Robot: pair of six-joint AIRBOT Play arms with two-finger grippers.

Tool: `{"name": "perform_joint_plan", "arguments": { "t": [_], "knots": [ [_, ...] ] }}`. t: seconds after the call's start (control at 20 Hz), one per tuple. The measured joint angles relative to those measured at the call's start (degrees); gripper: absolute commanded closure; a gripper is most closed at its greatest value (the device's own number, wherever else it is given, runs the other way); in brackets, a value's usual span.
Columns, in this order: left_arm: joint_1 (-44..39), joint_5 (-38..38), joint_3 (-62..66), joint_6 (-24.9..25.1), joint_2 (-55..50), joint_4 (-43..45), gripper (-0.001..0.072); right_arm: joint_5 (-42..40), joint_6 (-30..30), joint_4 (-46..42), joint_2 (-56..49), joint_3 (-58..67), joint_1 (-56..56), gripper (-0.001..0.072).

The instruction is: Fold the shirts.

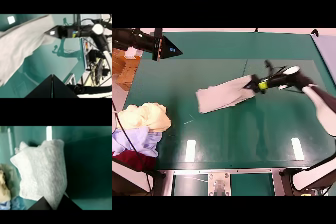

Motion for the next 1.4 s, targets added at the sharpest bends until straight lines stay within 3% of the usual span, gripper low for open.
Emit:
{"name": "perform_joint_plan", "arguments": {
  "t": [0.35, 0.75, 1.05, 1.1, 1.15, 1.2, 1.4],
  "knots": [
    [0.0, -0.6, 0.0, 0.7, 0.0, 0.1, 0.0685, 5.5, 4.7, -15.0, 11.0, 1.2, -32.4, 0.0702],
    [0.0, -0.7, 0.0, 2.4, 0.0, 0.0, 0.0685, 8.8, 4.8, -22.0, 15.6, -5.3, -69.8, 0.0702],
    [0.0, -0.7, 0.0, 2.9, 0.0, 0.0, 0.0685, 4.8, 4.0, -26.3, 17.6, -22.6, -80.1, 0.0695],
    [0.0, -0.7, 0.0, 2.9, 0.0, 0.0, 0.0685, 3.7, 3.9, -26.7, 17.6, -24.6, -80.7, 0.0493],
    [0.0, -0.7, 0.0, 3.0, 0.0, 0.0, 0.0685, 3.0, 3.8, -27.2, 17.7, -25.6, -81.0, 0.0208],
    [0.0, -0.7, 0.0, 3.0, 0.0, 0.0, 0.0685, 2.5, 3.8, -28.0, 17.8, -26.0, -81.4, 0.0164],
    [0.0, -0.7, 0.0, 3.0, 0.0, 0.0, 0.0685, 8.0, 7.9, -33.5, 17.9, -19.8, -82.0, 0.0164]
  ]
}}
